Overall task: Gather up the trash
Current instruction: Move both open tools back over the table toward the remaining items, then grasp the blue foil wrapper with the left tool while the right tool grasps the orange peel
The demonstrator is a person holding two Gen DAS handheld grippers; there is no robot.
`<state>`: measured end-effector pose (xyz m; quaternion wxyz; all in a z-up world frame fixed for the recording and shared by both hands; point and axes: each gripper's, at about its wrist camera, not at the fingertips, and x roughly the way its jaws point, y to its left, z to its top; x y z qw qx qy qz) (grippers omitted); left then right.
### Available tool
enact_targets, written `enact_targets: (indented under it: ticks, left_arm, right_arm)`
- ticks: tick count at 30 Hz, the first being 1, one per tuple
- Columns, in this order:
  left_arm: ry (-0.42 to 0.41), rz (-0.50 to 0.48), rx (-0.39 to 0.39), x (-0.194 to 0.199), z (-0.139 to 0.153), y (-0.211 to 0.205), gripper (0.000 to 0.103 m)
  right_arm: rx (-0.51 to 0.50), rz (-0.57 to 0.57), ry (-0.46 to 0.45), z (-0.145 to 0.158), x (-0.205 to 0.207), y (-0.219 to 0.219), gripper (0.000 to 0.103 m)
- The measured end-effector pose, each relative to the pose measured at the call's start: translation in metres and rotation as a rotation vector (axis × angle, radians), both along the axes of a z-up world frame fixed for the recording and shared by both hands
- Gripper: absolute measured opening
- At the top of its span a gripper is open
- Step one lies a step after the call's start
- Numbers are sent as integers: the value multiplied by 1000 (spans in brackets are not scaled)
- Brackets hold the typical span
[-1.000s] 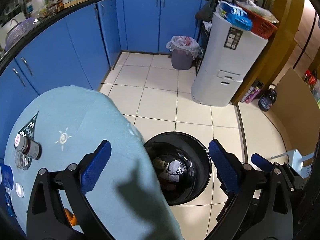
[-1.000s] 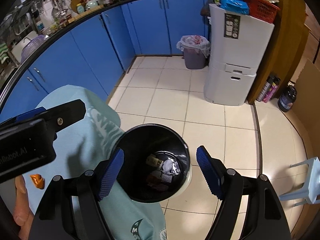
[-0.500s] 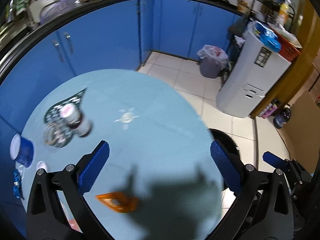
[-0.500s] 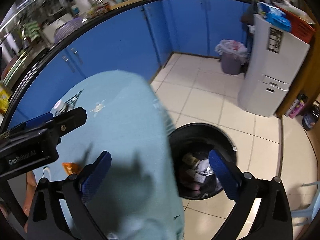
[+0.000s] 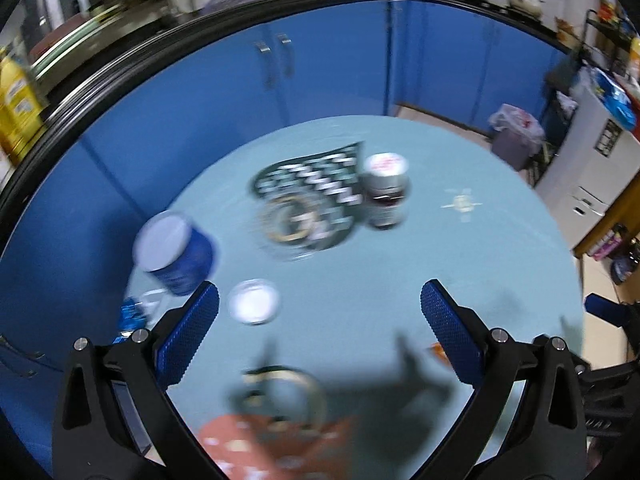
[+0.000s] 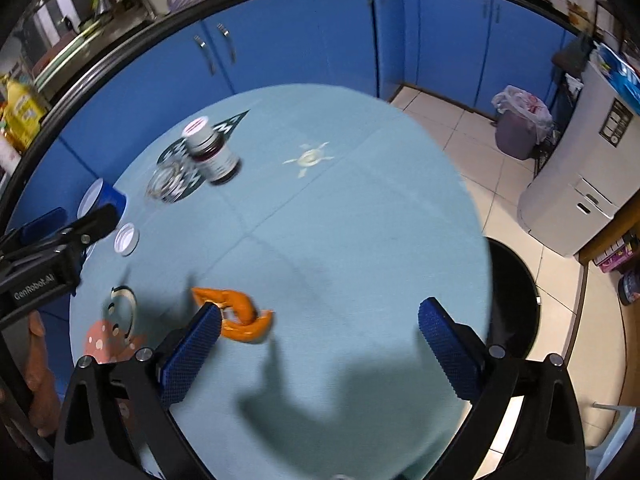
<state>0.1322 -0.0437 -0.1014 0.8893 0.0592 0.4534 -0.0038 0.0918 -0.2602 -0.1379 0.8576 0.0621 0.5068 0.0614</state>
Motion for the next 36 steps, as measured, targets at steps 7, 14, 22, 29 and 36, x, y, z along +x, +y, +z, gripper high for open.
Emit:
enact_targets:
  ticks: [7, 14, 22, 29, 36]
  left_arm:
    - [-8, 33, -10, -13, -4, 57, 96]
    - [-8, 69, -17, -18, -14, 100, 96]
    - [-5, 125, -25, -17, -24, 153, 96]
    - [22, 155, -53, -10, -40, 189, 96]
    - [103, 145, -121, -1, -70, 204, 96]
  right_arm:
    - [-37, 7, 4, -3, 1, 48, 96]
    - [-76, -1, 22, -7, 5, 87, 96]
    - [-126, -26, 64, -19, 11, 117, 96]
    - [-159, -56, 107, -29, 15, 134, 96]
    - [-184, -71, 133, -34, 16, 145, 96]
